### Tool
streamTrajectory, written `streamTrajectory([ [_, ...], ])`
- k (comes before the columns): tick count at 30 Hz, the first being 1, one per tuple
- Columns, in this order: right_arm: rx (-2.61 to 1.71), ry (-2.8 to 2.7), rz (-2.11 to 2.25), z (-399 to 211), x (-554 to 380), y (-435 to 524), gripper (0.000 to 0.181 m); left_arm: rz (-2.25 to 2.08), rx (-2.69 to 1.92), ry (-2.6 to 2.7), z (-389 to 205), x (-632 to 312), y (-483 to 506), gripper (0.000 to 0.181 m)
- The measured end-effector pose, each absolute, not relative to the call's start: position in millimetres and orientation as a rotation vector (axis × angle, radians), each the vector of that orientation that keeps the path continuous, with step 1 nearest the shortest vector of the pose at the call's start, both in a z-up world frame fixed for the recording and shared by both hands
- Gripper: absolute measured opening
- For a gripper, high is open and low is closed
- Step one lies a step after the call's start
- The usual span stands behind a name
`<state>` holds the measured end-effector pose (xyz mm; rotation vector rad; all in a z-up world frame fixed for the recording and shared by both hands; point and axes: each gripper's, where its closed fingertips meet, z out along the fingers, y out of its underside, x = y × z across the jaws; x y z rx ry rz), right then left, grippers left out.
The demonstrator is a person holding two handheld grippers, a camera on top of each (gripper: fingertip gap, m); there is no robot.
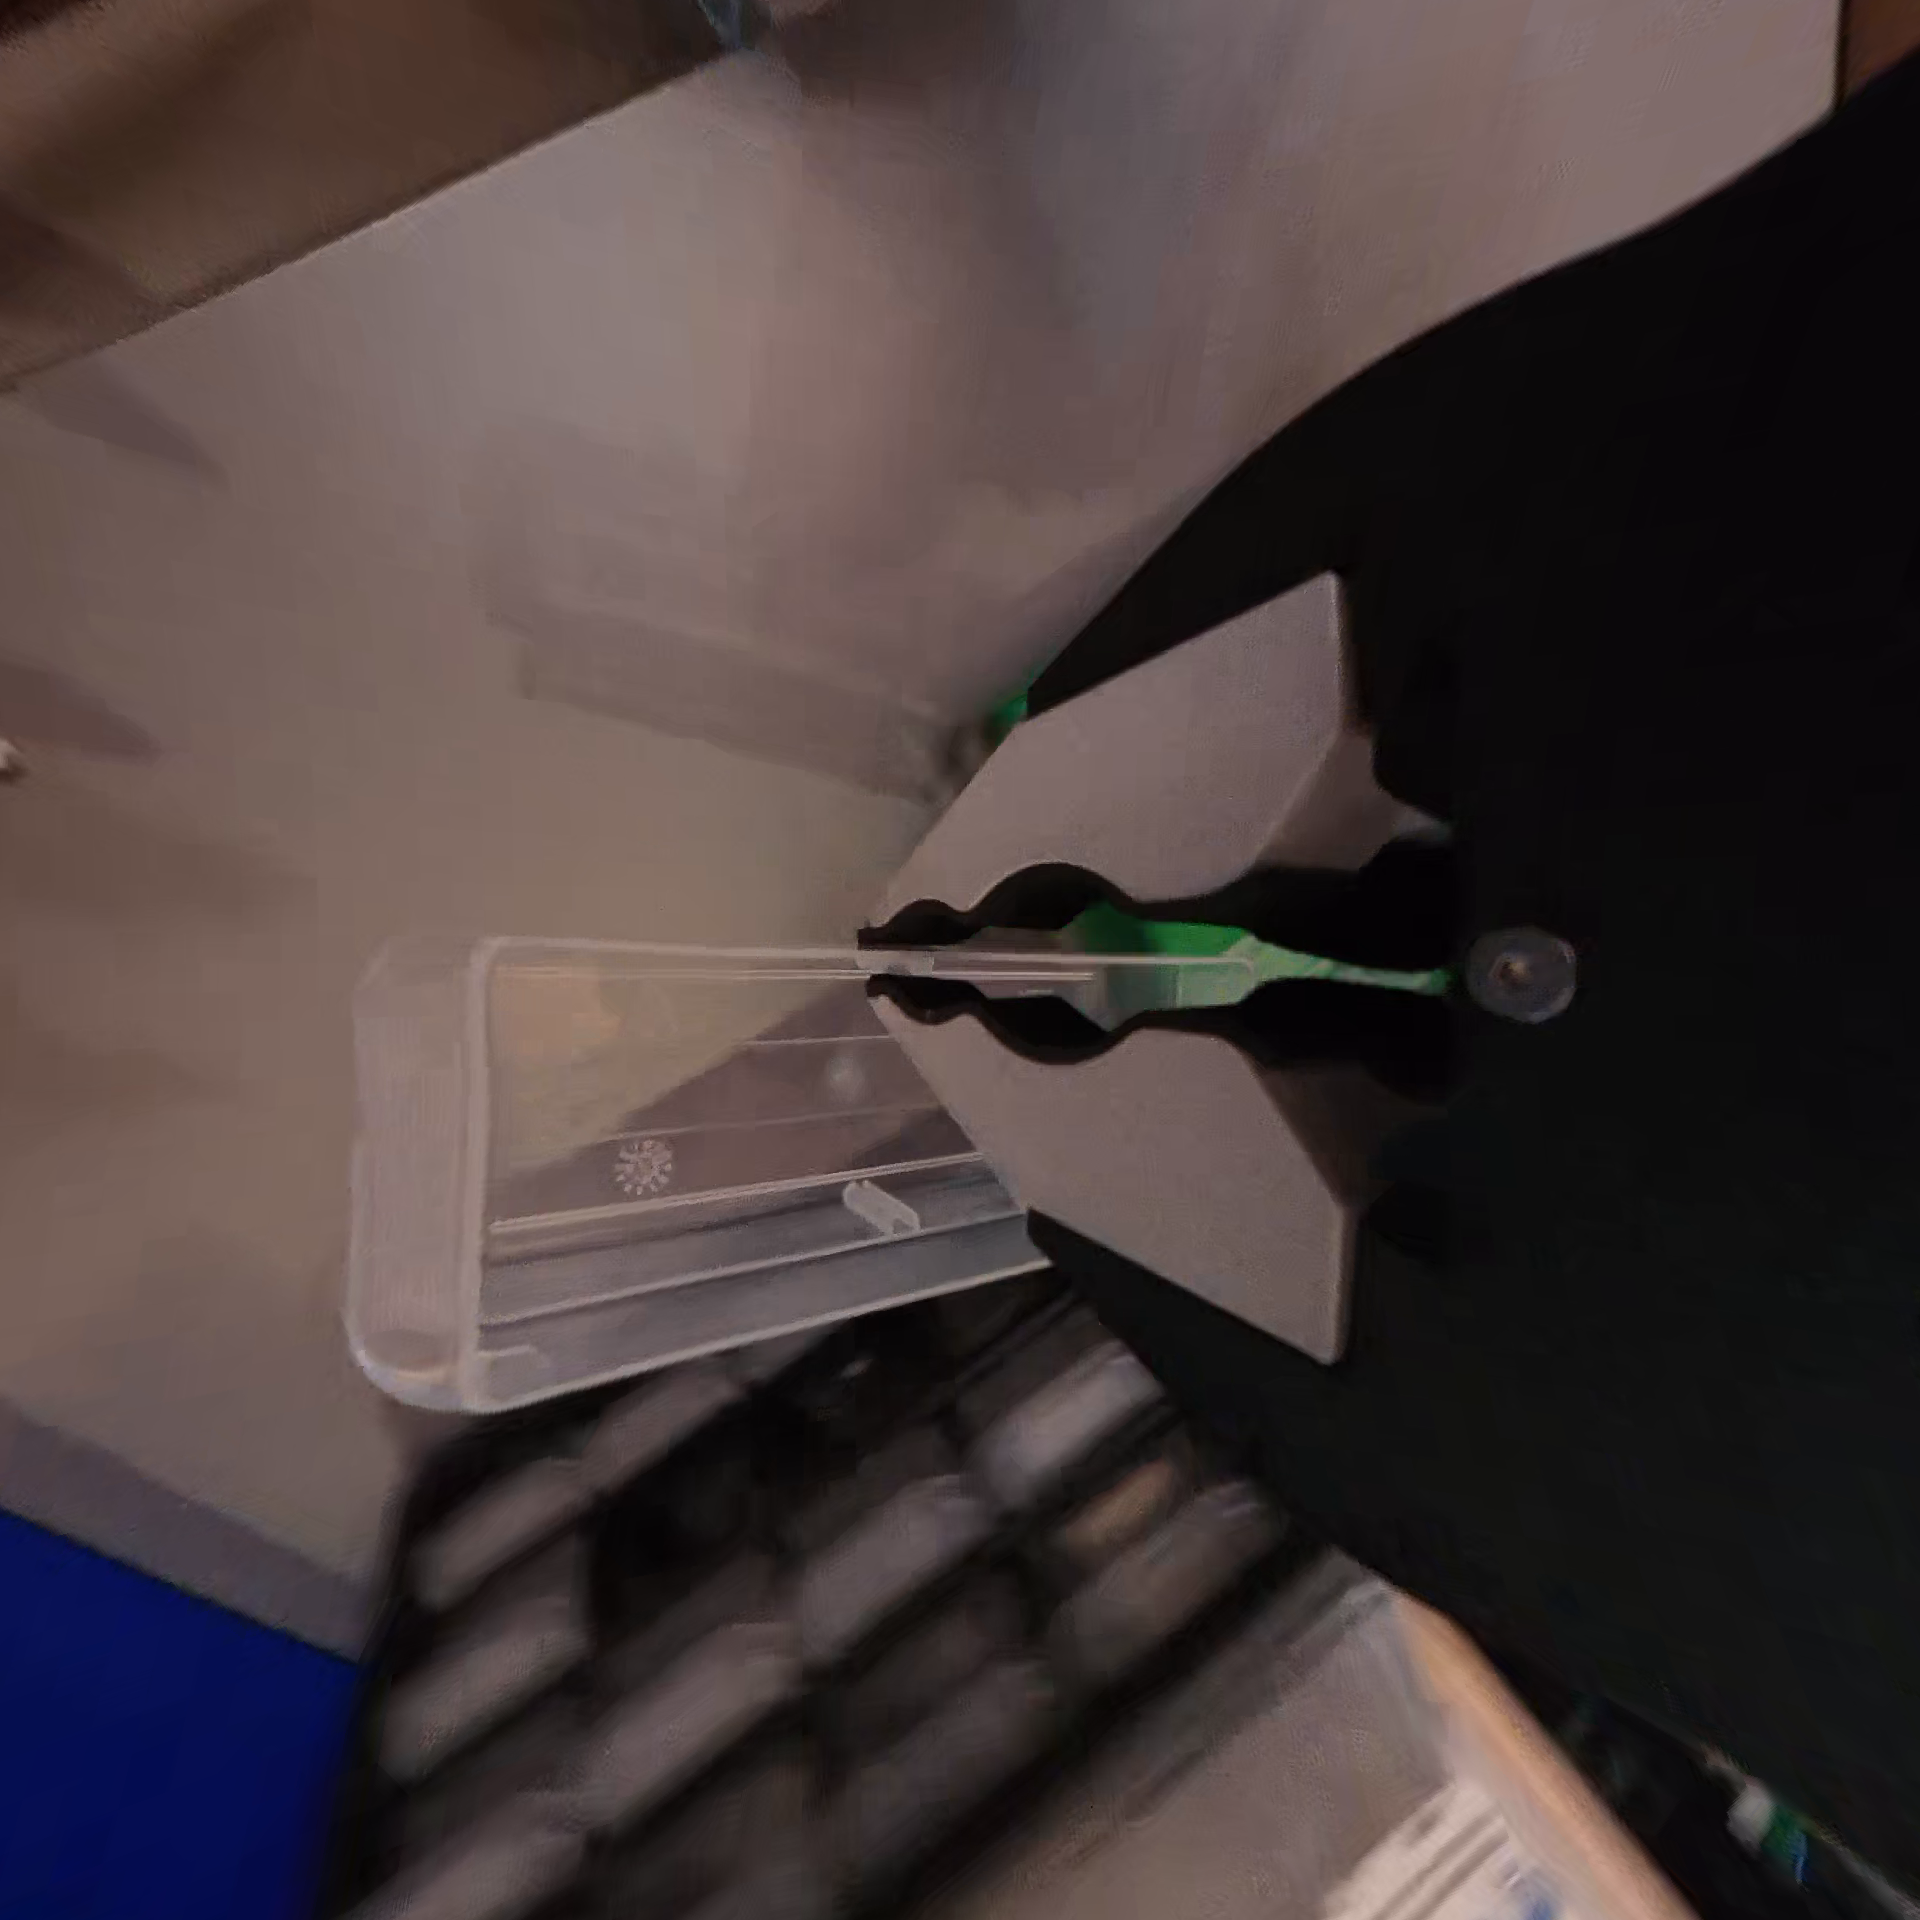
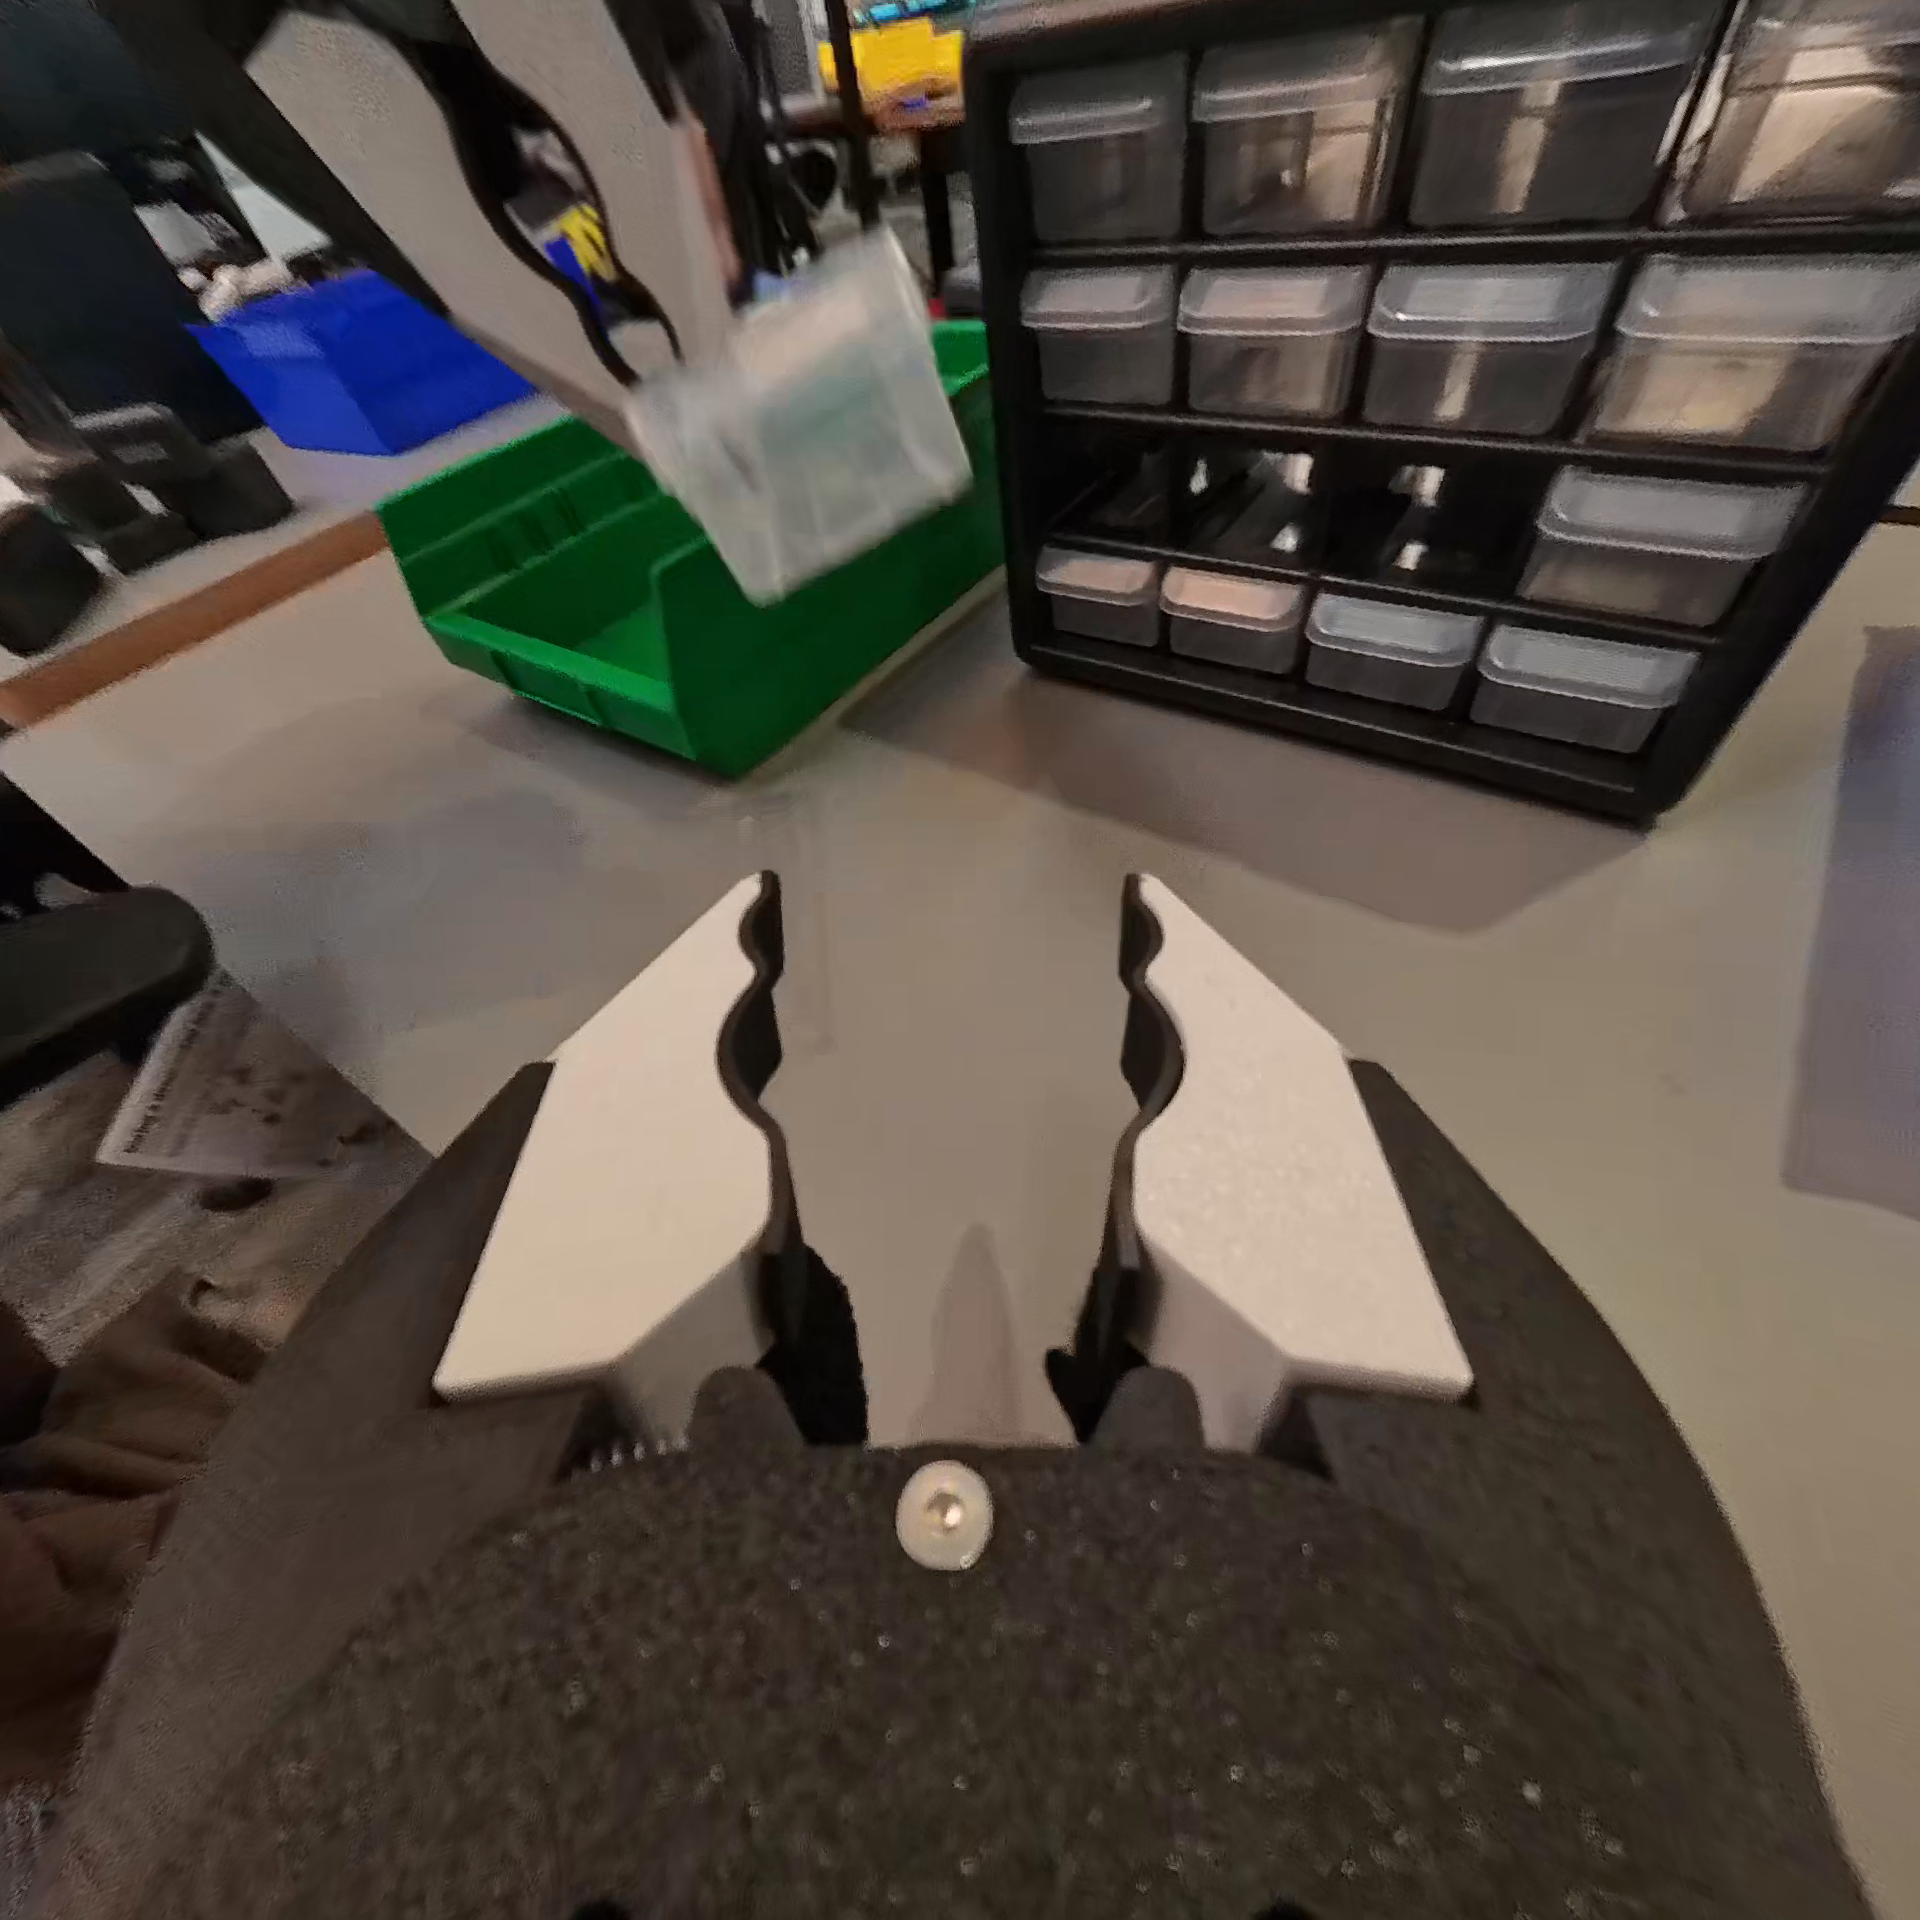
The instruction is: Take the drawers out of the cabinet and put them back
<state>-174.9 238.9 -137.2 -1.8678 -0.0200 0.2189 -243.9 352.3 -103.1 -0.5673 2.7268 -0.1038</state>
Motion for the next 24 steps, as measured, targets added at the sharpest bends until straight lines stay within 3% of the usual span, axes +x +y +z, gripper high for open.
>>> streamTrajectory([
  [7,-2.000,0.119,0.128,-177,-146,194,0.080,0.102,0.178,2.943,-202,-178,289,0.004],
  [20,-2.146,0.407,0.107,-212,-124,197,0.083,0.209,0.518,2.964,-243,-134,271,0.004],
  [21,-2.147,0.417,0.124,-213,-125,200,0.083,0.207,0.496,2.956,-244,-134,271,0.007],
  [24,-2.154,0.403,0.138,-212,-129,207,0.083,0.254,0.391,2.848,-229,-123,280,0.044],
])
